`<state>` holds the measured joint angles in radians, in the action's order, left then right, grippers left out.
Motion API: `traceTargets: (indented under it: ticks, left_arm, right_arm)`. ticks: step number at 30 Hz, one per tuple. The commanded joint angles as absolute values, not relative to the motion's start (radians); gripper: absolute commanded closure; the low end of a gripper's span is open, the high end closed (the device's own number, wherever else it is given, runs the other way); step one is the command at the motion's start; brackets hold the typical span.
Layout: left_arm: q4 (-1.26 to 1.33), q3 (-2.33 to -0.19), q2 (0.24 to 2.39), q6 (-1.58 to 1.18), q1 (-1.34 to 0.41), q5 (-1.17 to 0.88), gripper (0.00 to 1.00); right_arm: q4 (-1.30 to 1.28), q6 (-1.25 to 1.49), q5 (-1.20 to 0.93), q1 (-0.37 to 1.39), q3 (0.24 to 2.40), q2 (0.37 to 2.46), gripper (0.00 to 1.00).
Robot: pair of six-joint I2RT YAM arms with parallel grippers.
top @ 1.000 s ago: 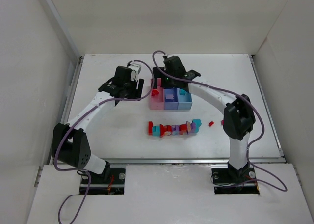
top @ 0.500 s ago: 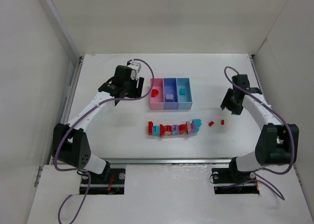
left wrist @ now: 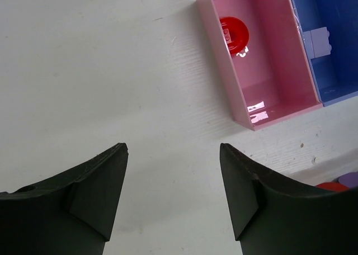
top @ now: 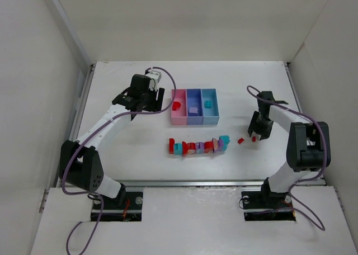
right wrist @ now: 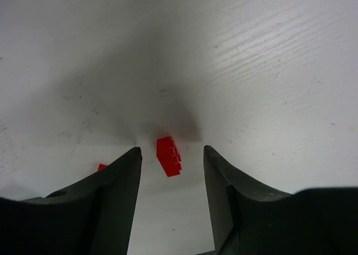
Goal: Sort the legos into containers by color
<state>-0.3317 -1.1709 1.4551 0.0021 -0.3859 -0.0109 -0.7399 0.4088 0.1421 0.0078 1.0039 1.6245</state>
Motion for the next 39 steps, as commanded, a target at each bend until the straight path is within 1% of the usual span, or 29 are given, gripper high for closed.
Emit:
traceTargets:
  ticks: [1, 5, 8, 9, 10, 11, 13, 15, 19, 20, 22, 23, 24, 25, 27, 28, 31, 37, 39]
  left_arm:
    - [-0.307, -1.184, 1.419, 0.008, -0.385, -0.018, 0.37]
    - [-0.316, -1.184, 1.419, 0.008, -0.376, -0.009, 0.37]
    - [-0.316, -1.193, 1.419, 0.008, -0.376, -0.009, 0.37]
    - [-0.316, -1.193, 1.419, 0.008, -0.376, -0.009, 0.37]
    - [-0.316, -1.193, 1.419, 0.008, -0.376, -0.009, 0.37]
    - [-0.316, -1.203, 1.419, 0.008, -0.376, -0.009, 0.37]
    - [-0.316, -1.203, 1.419, 0.008, -0.376, -0.009, 0.37]
    - [-0.316, -1.203, 1.419, 0.008, -0.376, -0.009, 0.38]
    - [-0.316, -1.193, 1.419, 0.008, -0.376, 0.009, 0.38]
    - [-0.316, -1.193, 1.428, -0.001, -0.376, 0.018, 0.38]
    - [-0.316, -1.193, 1.428, -0.014, -0.376, 0.041, 0.38]
    - [-0.316, -1.193, 1.428, -0.014, -0.376, 0.041, 0.38]
    - [-0.316, -1.193, 1.428, -0.024, -0.376, 0.057, 0.38]
    - [-0.316, -1.193, 1.428, -0.034, -0.376, 0.076, 0.38]
    - [-0.327, -1.193, 1.428, -0.034, -0.376, 0.098, 0.38]
    - [-0.327, -1.193, 1.418, -0.034, -0.376, 0.098, 0.38]
    - [-0.336, -1.183, 1.408, -0.034, -0.376, 0.123, 0.38]
    - [-0.336, -1.152, 1.381, -0.043, -0.376, 0.123, 0.38]
    - [-0.336, -1.152, 1.381, -0.043, -0.376, 0.123, 0.38]
  right_arm:
    - [-0.690, 0.387, 0.137, 0.008, 1.003, 1.661, 0.48]
    - [-0.680, 0.387, 0.121, 0.008, 0.994, 1.661, 0.50]
    - [-0.670, 0.387, 0.121, 0.008, 0.994, 1.661, 0.67]
    - [-0.670, 0.387, 0.121, 0.008, 0.994, 1.652, 0.76]
    - [-0.670, 0.387, 0.133, 0.008, 0.994, 1.643, 0.93]
    - [-0.670, 0.396, 0.143, 0.008, 0.994, 1.643, 1.00]
    - [-0.679, 0.396, 0.185, 0.008, 1.005, 1.615, 1.00]
    - [-0.680, 0.396, 0.237, 0.047, 1.038, 1.550, 1.00]
    - [-0.629, 0.410, 0.482, 0.300, 1.159, 1.408, 1.00]
    - [-0.536, 0.399, 0.504, 0.424, 1.178, 1.387, 1.00]
    - [-0.422, 0.376, 0.505, 0.524, 1.212, 1.374, 1.00]
    - [-0.364, 0.367, 0.391, 0.579, 1.222, 1.390, 1.00]
    - [-0.268, 0.367, 0.323, 0.601, 1.262, 1.447, 1.00]
    - [-0.241, 0.356, 0.239, 0.624, 1.296, 1.491, 1.00]
    - [-0.253, 0.356, 0.210, 0.688, 1.389, 1.592, 1.00]
    - [-0.270, 0.365, 0.210, 0.705, 1.492, 1.692, 1.00]
    - [-0.276, 0.365, 0.199, 0.753, 1.603, 1.839, 1.00]
    - [-0.288, 0.380, 0.187, 0.753, 1.678, 1.968, 1.00]
    - [-0.299, 0.380, 0.187, 0.753, 1.703, 1.989, 0.85]
